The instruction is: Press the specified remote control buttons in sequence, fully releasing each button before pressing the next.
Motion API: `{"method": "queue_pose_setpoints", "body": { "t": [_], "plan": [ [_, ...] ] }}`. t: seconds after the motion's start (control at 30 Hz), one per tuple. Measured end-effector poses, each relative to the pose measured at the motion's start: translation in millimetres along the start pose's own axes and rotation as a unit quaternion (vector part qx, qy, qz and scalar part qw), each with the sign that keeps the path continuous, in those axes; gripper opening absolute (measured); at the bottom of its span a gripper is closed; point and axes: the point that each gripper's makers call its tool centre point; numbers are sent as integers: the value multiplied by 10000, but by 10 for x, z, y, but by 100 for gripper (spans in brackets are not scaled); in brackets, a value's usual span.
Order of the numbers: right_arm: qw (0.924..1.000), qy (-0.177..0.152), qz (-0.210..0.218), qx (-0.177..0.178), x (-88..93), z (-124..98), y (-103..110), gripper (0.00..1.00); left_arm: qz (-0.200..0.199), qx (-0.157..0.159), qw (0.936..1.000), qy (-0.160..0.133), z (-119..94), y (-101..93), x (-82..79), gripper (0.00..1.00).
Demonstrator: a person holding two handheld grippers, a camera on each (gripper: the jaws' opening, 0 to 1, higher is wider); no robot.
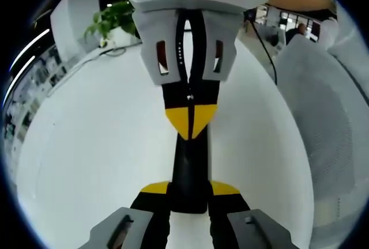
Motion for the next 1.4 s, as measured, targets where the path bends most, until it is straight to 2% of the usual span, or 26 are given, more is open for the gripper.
{"method": "queue_pose_setpoints", "body": {
  "t": [0.43, 0.73, 1.2, 1.4],
  "plan": [
    [10000, -20, -56, 40, -6, -25, 4, 0, 2, -6, 10000, 2, -5, 1, 2, 24],
    [9998, -80, -56, 146, -24, -125, -1, 0, 1, -7, 10000, 12, -6, 2, 5, 24],
    [9992, -157, -166, 341, -156, -319, -30, 0, 11, -3, 10000, 23, -11, 0, 0, 24],
    [9992, -151, -183, 335, -165, -320, -18, 0, 9, -2, 10000, 10, -13, 0, -1, 24]
  ]
}}
Point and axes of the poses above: the point that each gripper's makers call its tool centre point, and the gripper's own axes: z roughly forward along the fingers, y roughly to its left, x roughly out of its underside, and after that the axes turned 4 degrees about -z, right-handed
